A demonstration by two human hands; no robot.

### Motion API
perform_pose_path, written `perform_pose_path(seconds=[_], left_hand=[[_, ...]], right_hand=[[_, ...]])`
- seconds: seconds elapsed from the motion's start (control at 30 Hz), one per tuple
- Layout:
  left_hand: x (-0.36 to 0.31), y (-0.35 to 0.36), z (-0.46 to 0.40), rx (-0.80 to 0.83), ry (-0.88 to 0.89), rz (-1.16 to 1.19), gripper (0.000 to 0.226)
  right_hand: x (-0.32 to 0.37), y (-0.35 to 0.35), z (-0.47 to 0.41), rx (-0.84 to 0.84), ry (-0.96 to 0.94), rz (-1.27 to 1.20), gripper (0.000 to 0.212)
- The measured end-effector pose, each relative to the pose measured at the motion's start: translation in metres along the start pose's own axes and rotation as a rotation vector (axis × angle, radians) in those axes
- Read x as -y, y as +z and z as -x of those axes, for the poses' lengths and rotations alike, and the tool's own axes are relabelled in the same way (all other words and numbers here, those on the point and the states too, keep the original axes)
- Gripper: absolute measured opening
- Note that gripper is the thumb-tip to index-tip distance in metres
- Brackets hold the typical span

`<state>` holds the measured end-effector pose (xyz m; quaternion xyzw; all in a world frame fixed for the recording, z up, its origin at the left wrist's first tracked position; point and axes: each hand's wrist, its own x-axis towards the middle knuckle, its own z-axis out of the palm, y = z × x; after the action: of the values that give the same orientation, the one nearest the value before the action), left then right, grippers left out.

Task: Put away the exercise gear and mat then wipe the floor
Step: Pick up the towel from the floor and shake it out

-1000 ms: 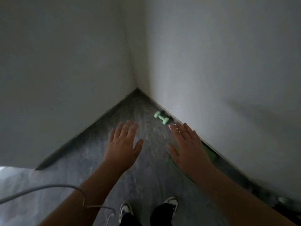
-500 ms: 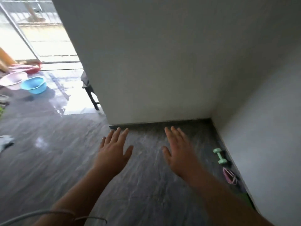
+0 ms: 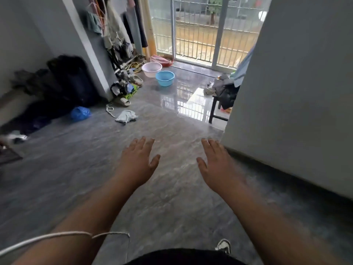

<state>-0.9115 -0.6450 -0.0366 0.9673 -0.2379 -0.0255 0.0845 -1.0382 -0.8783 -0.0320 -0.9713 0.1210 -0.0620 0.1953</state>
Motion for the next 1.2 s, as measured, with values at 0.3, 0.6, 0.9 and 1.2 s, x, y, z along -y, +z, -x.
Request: perform_pose_path(seconds=[0.3, 0.6, 0.9, 1.2], left_hand=[[0.13, -0.021, -0.043, -0.069, -0.197, 0.104, 0.067], [0.254, -0.033, -0.174, -0.07, -0.34, 0.063, 0.069], [0.363, -0.051, -0.303, -0.125, -0.399, 0.081, 0.067], [0.506, -0.028, -0.489, -0.107, -0.345, 0.087, 0.07]], right_hand=[[0.101, 0.063, -0.132, 0.133, -0.184, 0.009, 0.064], [0.175, 0.126, -0.334, 0.227, -0.298, -0.029, 0.065], [0.245, 0.168, -0.504, 0.271, -0.347, 0.0, 0.066], [0.31, 0.26, -0.698, 0.293, -0.278, -0.025, 0.066]])
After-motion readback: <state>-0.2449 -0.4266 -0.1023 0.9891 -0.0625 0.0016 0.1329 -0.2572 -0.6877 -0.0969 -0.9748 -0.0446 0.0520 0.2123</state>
